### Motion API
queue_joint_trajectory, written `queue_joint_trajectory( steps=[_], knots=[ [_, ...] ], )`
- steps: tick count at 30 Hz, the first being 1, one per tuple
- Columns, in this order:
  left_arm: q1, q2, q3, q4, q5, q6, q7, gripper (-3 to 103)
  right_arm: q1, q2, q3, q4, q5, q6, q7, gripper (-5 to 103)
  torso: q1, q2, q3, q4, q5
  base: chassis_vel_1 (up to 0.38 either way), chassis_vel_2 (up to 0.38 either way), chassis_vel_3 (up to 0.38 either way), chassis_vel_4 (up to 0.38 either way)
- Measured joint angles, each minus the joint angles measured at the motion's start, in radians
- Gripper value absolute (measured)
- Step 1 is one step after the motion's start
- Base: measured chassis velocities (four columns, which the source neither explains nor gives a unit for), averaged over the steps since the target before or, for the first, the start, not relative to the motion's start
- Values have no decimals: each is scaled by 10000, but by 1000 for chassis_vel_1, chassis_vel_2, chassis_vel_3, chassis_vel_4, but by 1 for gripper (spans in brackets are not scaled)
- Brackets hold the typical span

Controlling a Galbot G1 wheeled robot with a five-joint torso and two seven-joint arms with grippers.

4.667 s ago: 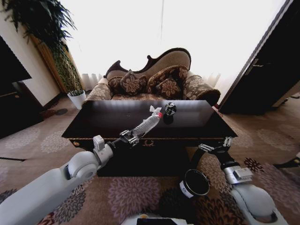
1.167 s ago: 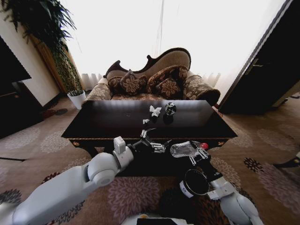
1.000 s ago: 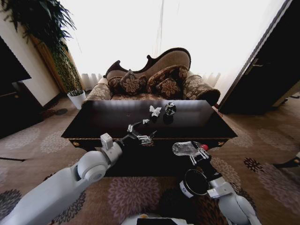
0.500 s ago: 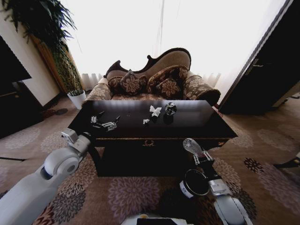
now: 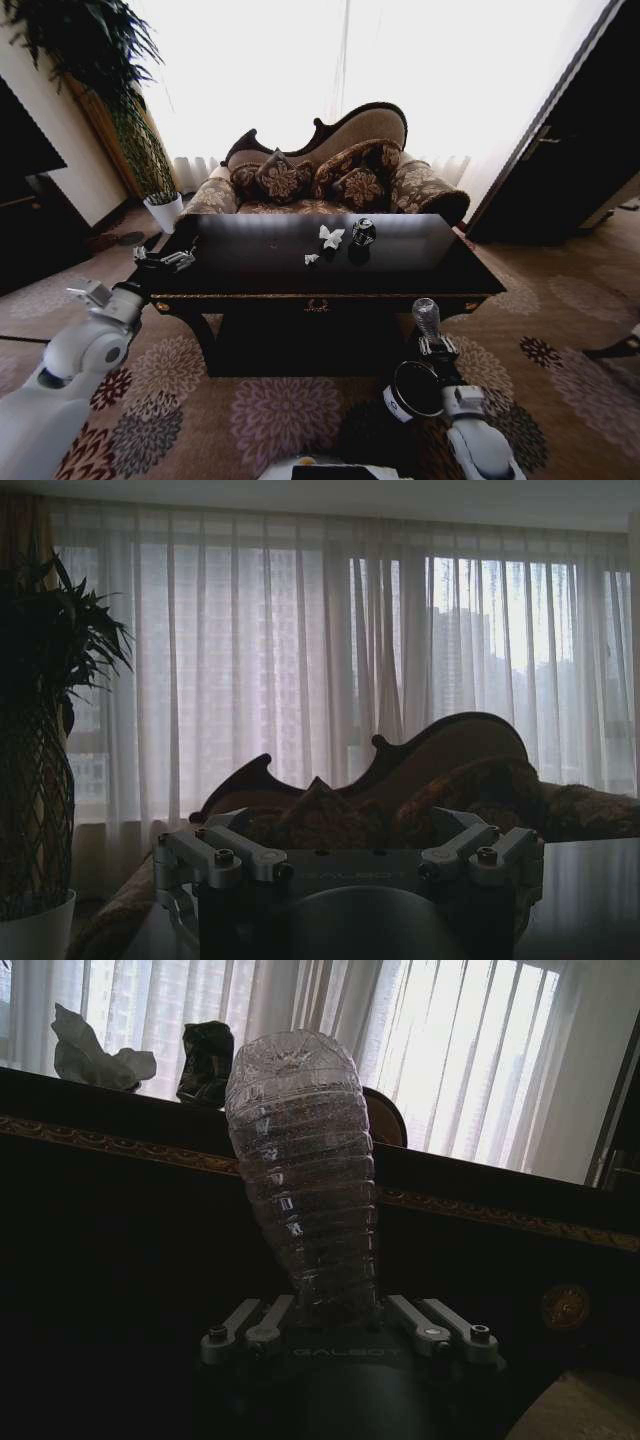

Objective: Move to the front of the table and place the trash on the table into the trash bin.

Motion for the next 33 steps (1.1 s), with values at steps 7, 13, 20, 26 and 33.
queue_joint_trajectory(
  steps=[7,13,20,26,33],
  knots=[
    [279,-181,-415,369,-29,-227,95,100,427,-119,-147,-654,797,-240,54,25,0,0,0,1,-1,0,0,0,0],
    [276,-197,-460,377,-102,-232,121,100,939,-121,-295,-1749,1355,-293,49,25,0,0,0,0,0,0,0,0,0],
    [258,-196,-449,364,-114,-216,121,100,1540,1,-475,-3353,1654,-173,-24,25,0,0,0,0,1,0,0,0,0],
    [248,-191,-426,352,-120,-201,118,100,2653,64,-900,-6206,1503,470,-226,25,0,0,0,0,2,0,0,0,0],
    [241,-188,-414,343,-124,-193,117,100,4155,-85,-1236,-9040,1507,1100,-625,25,0,0,0,0,1,0,0,0,0]
  ],
)
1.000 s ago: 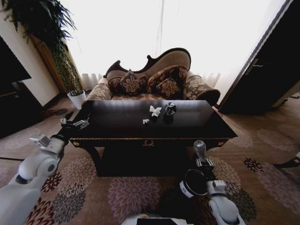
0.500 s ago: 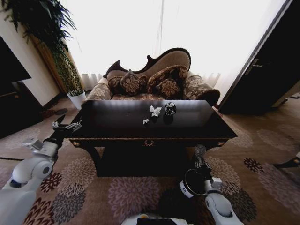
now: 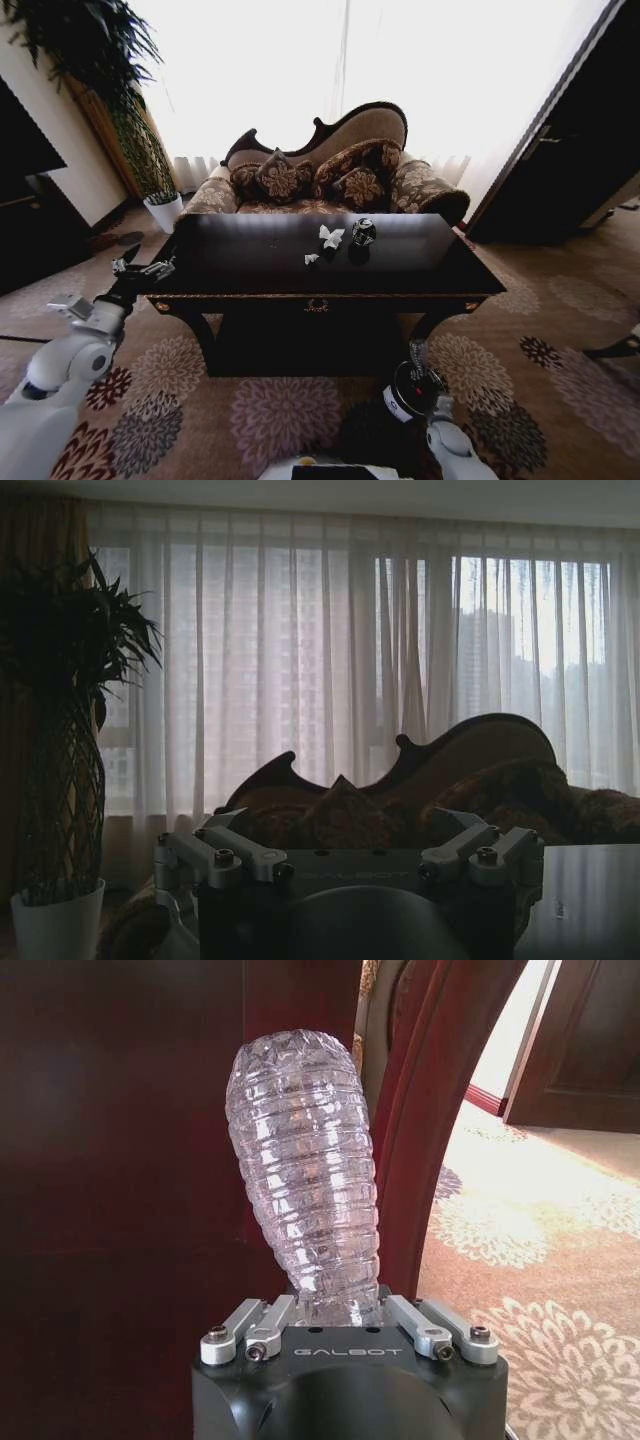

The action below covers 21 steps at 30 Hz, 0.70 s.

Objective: Move to the front of the table and place the trash on the table into the trash bin.

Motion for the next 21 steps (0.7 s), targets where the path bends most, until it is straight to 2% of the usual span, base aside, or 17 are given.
queue_joint_trajectory(
  steps=[15,17,21],
  knots=[
    [-9,6,14,-8,-1,10,-2,100,1782,-28,-163,-3190,598,379,-468,25,0,0,0,1,0,0,0,0,0],
    [-8,6,15,-8,-1,11,-2,100,1812,-52,-150,-3299,639,386,-493,22,0,0,0,1,0,0,0,0,0],
    [-8,6,18,-9,-1,14,-3,100,1838,-149,-52,-3377,861,441,-585,36,0,0,0,-1,0,0,0,0,0]
  ],
)
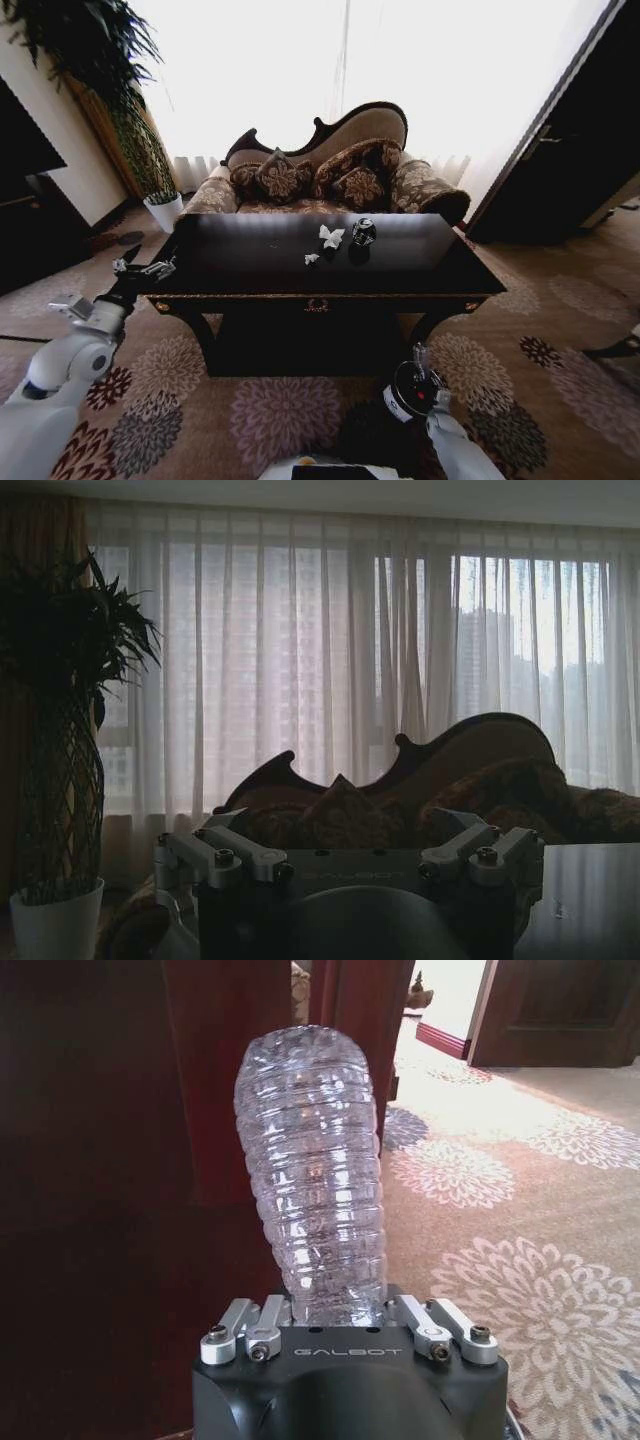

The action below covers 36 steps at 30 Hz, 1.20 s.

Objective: Move to the front of the table and place the trash on the table into the trash bin.

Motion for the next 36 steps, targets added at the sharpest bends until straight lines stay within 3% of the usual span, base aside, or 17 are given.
queue_joint_trajectory(
  steps=[7,9,11,17,25,34,36],
  knots=[
    [-2,0,0,0,0,0,-2,100,-14,-34,99,95,120,19,12,57,1,0,0,1,0,0,0,0,0],
    [-1,0,0,0,0,1,-3,100,-76,-32,114,191,137,22,15,73,0,0,0,2,0,0,0,0,0],
    [-1,0,1,0,0,0,-4,100,-101,-26,119,219,137,24,15,73,0,0,0,1,0,0,0,0,0],
    [-1,0,1,-1,0,1,-7,100,-277,0,163,393,80,43,20,98,0,0,0,2,-1,0,0,0,0],
    [-2,0,1,-1,0,1,-12,100,-1112,7,459,1435,45,55,119,100,0,0,0,2,1,0,0,0,0],
    [-1,0,2,-2,-1,3,-13,100,-3736,446,1211,5303,451,-191,387,100,-1,0,-2,0,-3,0,0,0,0],
    [-2,0,1,-2,0,2,-13,100,-4653,658,1509,6931,612,-243,402,100,0,1,-2,2,-1,0,0,0,0]
  ],
)
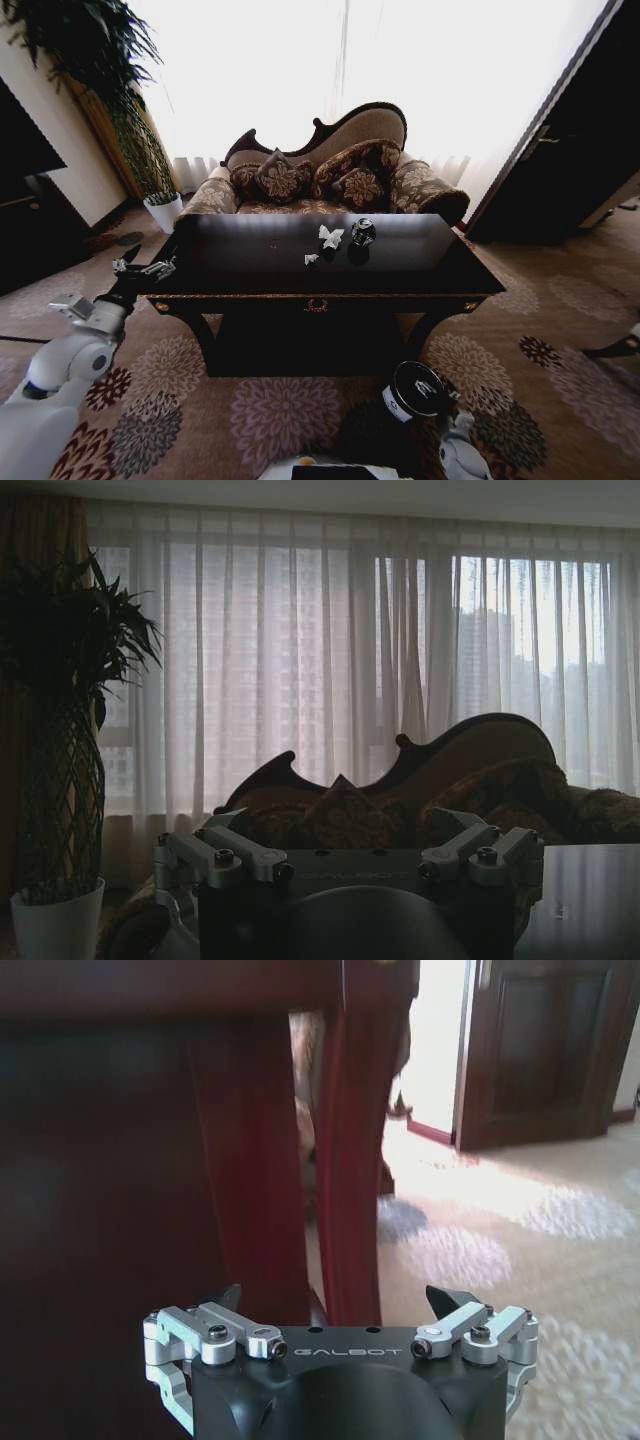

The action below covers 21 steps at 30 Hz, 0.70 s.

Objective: Move to the front of the table and place the trash on the table into the trash bin.

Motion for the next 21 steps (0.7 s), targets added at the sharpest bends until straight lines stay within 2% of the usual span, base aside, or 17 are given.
queue_joint_trajectory(
  steps=[1,4,6,10,16,21],
  knots=[
    [0,0,0,0,0,0,0,100,0,0,0,0,0,0,0,100,0,0,0,0,0,0,0,0,0],
    [0,0,1,0,0,1,-1,100,-1524,378,490,2161,109,-30,14,100,0,0,0,-3,-1,0,0,0,0],
    [0,0,1,0,0,1,-1,100,-1739,425,549,2464,96,-27,19,100,-1,0,0,-3,-1,0,0,0,0],
    [0,0,1,0,0,1,0,100,-3028,741,967,4657,3,5,323,100,0,0,0,1,0,0,0,0,0],
    [0,0,1,0,0,0,0,100,-3898,854,1296,6203,50,8,496,100,0,0,1,-2,-2,0,0,0,0],
    [0,0,1,0,0,0,1,100,-4155,758,1525,7726,151,-364,593,100,0,0,1,-1,0,0,0,0,0]
  ],
)
